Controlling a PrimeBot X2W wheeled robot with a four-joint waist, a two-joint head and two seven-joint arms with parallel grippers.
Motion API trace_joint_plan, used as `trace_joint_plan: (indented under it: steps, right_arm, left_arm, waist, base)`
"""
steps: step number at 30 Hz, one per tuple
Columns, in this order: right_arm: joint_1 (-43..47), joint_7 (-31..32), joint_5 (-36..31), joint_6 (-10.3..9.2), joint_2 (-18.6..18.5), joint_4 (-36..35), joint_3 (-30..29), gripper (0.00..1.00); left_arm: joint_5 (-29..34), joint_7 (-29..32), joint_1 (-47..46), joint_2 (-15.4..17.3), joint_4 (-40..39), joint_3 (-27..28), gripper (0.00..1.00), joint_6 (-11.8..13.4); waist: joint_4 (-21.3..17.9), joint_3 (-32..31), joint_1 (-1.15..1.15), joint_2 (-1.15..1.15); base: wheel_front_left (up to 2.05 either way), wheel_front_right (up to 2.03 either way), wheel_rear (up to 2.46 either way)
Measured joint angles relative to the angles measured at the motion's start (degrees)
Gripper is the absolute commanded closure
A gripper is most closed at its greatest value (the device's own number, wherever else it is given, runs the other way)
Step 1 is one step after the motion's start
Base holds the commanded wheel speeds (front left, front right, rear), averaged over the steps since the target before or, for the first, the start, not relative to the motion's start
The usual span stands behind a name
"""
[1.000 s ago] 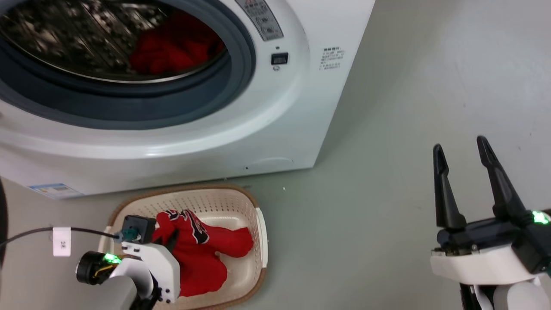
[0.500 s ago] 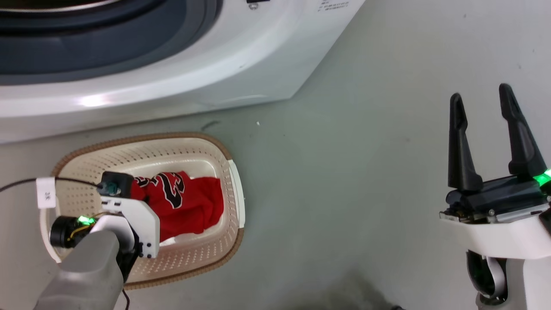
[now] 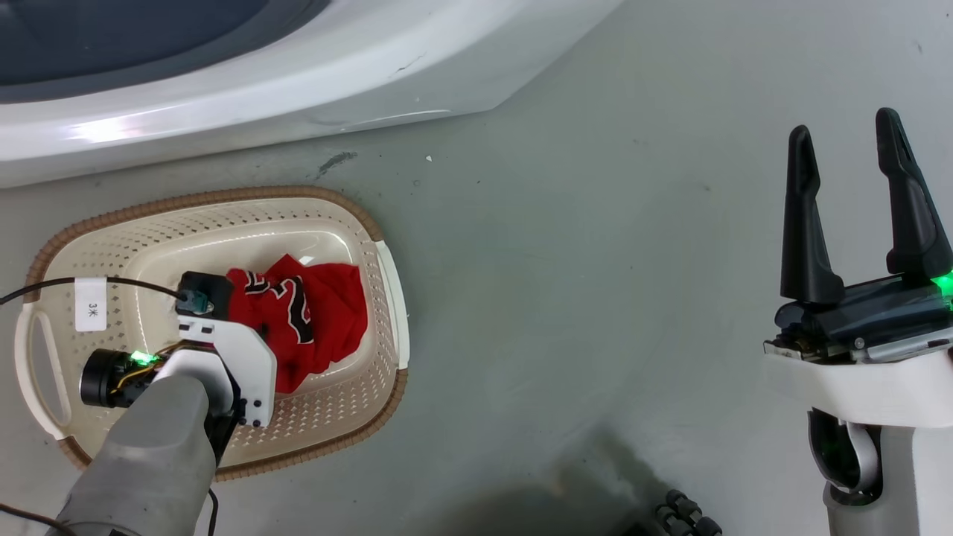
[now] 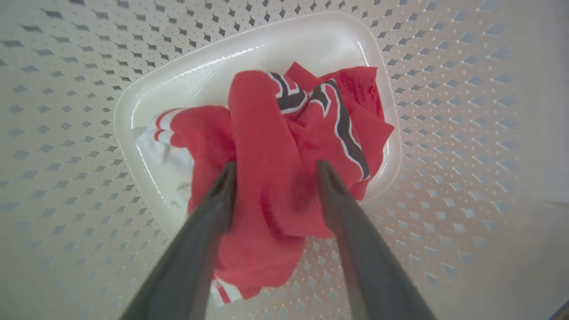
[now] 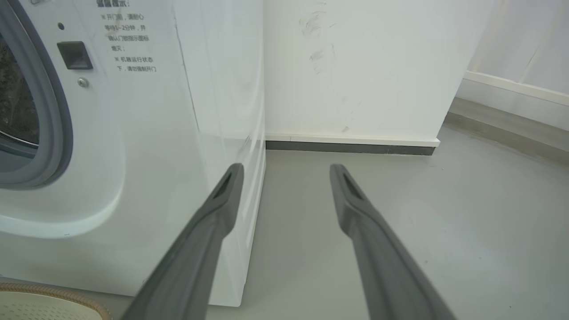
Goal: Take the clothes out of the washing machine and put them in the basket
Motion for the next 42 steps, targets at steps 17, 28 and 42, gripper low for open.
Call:
trace_joint_plan:
  steps: [17,28,42]
  right_arm:
    - [4.8,0.0,-2.0,0.0,0.0,2.9,-0.1,0.0]
    - [9.2,0.0,-2.5,0.0,0.0,3.9,-0.6,0.0]
    - [6.6,0.0,-0.1,0.0,0.0,2.2,1.5,0.0]
  left_arm:
    - [1.8,-9.6,6.7,-2.5,-2.4,-1.4,0.0,-1.0]
    - [9.8,-9.7,13.1,2.2,-28.6,10.0,0.0,5.2]
    - [15.8,-9.7,0.0,4.6,-31.8,23.1,0.0,4.5]
  waist:
    - [2.7,-12.5,-0.01,0.0]
    - [4.8,-21.8,-0.02,0.0]
    - [1.2,-18.6,-0.02,0.0]
  base:
    - [0.0,0.0,0.0]
    - [0.0,0.0,0.0]
    - [0.0,0.0,0.0]
